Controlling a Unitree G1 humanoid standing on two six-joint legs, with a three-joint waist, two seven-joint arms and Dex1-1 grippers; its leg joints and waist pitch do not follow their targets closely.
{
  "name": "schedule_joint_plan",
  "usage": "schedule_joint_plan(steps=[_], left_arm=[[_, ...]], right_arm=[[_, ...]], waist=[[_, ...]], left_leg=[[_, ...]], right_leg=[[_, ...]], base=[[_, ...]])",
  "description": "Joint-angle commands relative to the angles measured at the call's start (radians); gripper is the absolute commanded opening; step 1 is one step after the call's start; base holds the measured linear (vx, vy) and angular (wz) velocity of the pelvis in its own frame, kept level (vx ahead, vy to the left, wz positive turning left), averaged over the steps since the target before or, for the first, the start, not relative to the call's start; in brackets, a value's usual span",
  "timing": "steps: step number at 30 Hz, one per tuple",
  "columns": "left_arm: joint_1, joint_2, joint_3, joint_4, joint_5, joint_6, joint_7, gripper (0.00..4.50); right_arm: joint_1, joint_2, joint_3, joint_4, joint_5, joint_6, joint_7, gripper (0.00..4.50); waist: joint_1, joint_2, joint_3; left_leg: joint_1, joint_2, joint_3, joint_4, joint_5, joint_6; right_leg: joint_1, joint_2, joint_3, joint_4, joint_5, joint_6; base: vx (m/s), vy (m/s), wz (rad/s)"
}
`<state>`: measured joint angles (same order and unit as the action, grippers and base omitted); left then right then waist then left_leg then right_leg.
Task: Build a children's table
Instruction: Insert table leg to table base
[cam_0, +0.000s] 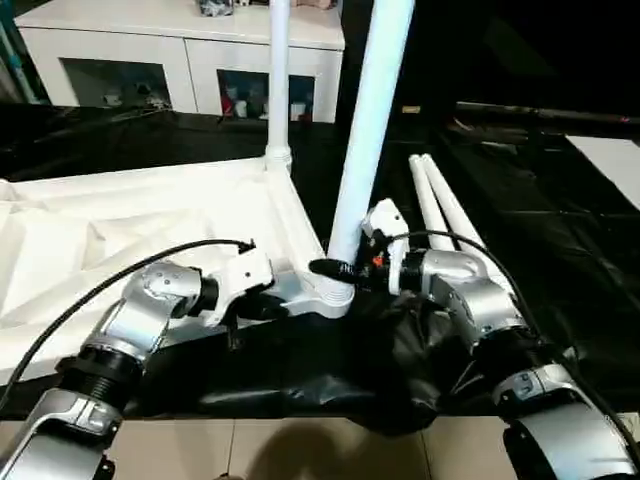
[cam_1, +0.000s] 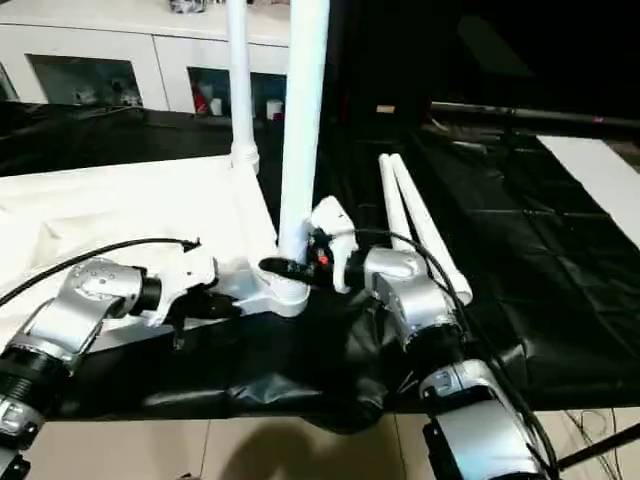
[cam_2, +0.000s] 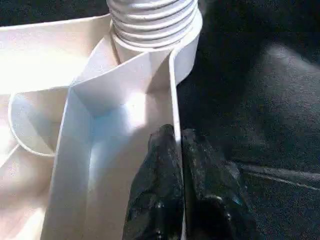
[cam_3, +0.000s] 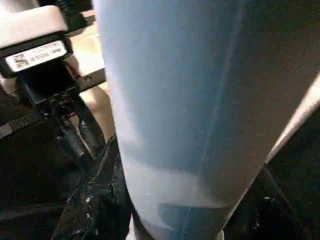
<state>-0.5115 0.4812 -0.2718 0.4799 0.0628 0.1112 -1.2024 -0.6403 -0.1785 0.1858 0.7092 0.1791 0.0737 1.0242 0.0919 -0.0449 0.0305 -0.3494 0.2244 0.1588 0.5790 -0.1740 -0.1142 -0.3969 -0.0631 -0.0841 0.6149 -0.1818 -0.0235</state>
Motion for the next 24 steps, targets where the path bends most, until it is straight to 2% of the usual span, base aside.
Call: schedule_joint_plan(steps=[1, 3, 5, 8, 9, 12, 15, 16, 17, 18, 20, 21, 24], left_arm=[[-0.003, -0.019, -0.006, -0.065, -0.101, -0.081, -0.100, 0.00], [-0.003, -0.010, -0.021, -0.071, -0.122, -0.098, -0.172, 0.00], [-0.006, -0.004, -0.030, -0.072, -0.131, -0.104, -0.214, 0.00], [-0.015, 0.001, -0.033, -0.065, -0.133, -0.110, -0.242, 0.00], [-0.019, 0.000, -0.034, -0.061, -0.131, -0.108, -0.245, 0.00], [-0.038, -0.008, -0.030, -0.035, -0.113, -0.104, -0.217, 0.00], [-0.045, -0.008, -0.028, -0.008, -0.092, -0.106, -0.187, 0.00], [-0.046, -0.008, -0.027, -0.004, -0.090, -0.106, -0.182, 0.00], [-0.048, -0.007, -0.025, 0.007, -0.084, -0.108, -0.172, 0.00], [-0.051, -0.008, -0.022, 0.019, -0.075, -0.102, -0.154, 0.00], [-0.056, -0.011, -0.018, 0.034, -0.063, -0.094, -0.129, 0.00], [-0.064, -0.015, -0.015, 0.060, -0.045, -0.077, -0.091, 0.00], [-0.072, -0.024, -0.008, 0.083, -0.032, -0.050, -0.051, 0.00]], right_arm=[[0.089, -0.015, 0.073, 0.065, -0.048, 0.039, 0.043, 1.86], [0.114, -0.026, 0.076, 0.046, -0.045, 0.015, 0.070, 1.86], [0.129, -0.033, 0.079, 0.040, -0.047, -0.005, 0.088, 1.86], [0.140, -0.035, 0.081, 0.036, -0.050, -0.019, 0.098, 1.86], [0.142, -0.034, 0.080, 0.038, -0.052, -0.022, 0.098, 1.86], [0.133, -0.025, 0.073, 0.068, -0.063, -0.037, 0.080, 1.86], [0.126, -0.012, 0.065, 0.094, -0.073, -0.044, 0.047, 1.86], [0.124, -0.009, 0.063, 0.100, -0.076, -0.044, 0.036, 1.86], [0.119, -0.003, 0.057, 0.115, -0.083, -0.045, 0.006, 1.86], [0.111, 0.004, 0.051, 0.136, -0.093, -0.046, -0.038, 1.86], [0.099, 0.013, 0.043, 0.164, -0.105, -0.046, -0.100, 1.85], [0.081, 0.026, 0.035, 0.205, -0.131, -0.037, -0.214, 1.85], [0.064, 0.041, 0.026, 0.241, -0.150, -0.024, -0.318, 1.85]], waist=[[-0.002, 0.016, -0.048], [0.000, 0.025, -0.049], [0.000, 0.020, -0.051], [0.001, 0.032, -0.048], [-0.001, 0.029, -0.046], [-0.002, 0.030, -0.044], [-0.004, 0.031, -0.038], [-0.005, 0.031, -0.034], [-0.007, 0.028, -0.034], [-0.006, 0.030, -0.036], [-0.010, 0.030, -0.032], [-0.013, 0.029, -0.031], [-0.025, 0.033, -0.025]], left_leg=[[0.003, 0.009, 0.008, -0.069, -0.241, 0.016], [0.005, 0.010, 0.008, -0.069, -0.252, 0.015], [0.005, 0.011, 0.008, -0.070, -0.253, 0.017], [0.009, 0.011, 0.007, -0.072, -0.296, 0.008], [0.010, 0.011, 0.006, -0.074, -0.314, 0.004], [0.015, 0.011, 0.003, -0.075, -0.350, -0.004], [0.019, 0.009, 0.001, -0.078, -0.392, -0.007], [0.022, 0.008, 0.000, -0.079, -0.412, -0.007], [0.028, 0.007, -0.003, -0.079, -0.435, -0.009], [0.032, 0.007, -0.004, -0.078, -0.433, -0.010], [0.030, 0.005, -0.007, -0.080, -0.439, -0.014], [0.032, 0.004, -0.009, -0.079, -0.449, -0.018], [0.039, -0.002, -0.017, -0.077, -0.507, -0.029]], right_leg=[[0.045, -0.070, 0.052, -0.077, -0.261, -0.159], [0.046, -0.070, 0.052, -0.076, -0.255, -0.163], [0.047, -0.068, 0.051, -0.076, -0.237, -0.171], [0.044, -0.068, 0.051, -0.081, -0.278, -0.172], [0.044, -0.067, 0.050, -0.084, -0.300, -0.168], [0.040, -0.069, 0.050, -0.089, -0.350, -0.162], [0.038, -0.070, 0.049, -0.095, -0.403, -0.157], [0.036, -0.070, 0.048, -0.100, -0.435, -0.150], [0.036, -0.072, 0.045, -0.106, -0.497, -0.130], [0.033, -0.076, 0.046, -0.110, -0.522, -0.120], [0.032, -0.073, 0.043, -0.115, -0.556, -0.104], [0.028, -0.074, 0.040, -0.119, -0.586, -0.093], [0.025, -0.074, 0.021, -0.137, -0.684, -0.050]], base=[[0.000, 0.000, 0.00], [0.000, 0.000, 0.00], [0.000, 0.000, 0.00], [0.000, 0.000, 0.00], [0.000, 0.000, 0.00], [0.000, 0.000, 0.00], [0.000, 0.000, 0.00], [0.000, 0.000, 0.00], [0.000, 0.000, 0.00], [0.000, 0.000, 0.00], [0.000, 0.000, 0.00], [0.000, 0.000, 0.00], [-0.017, 0.006, -0.05]])
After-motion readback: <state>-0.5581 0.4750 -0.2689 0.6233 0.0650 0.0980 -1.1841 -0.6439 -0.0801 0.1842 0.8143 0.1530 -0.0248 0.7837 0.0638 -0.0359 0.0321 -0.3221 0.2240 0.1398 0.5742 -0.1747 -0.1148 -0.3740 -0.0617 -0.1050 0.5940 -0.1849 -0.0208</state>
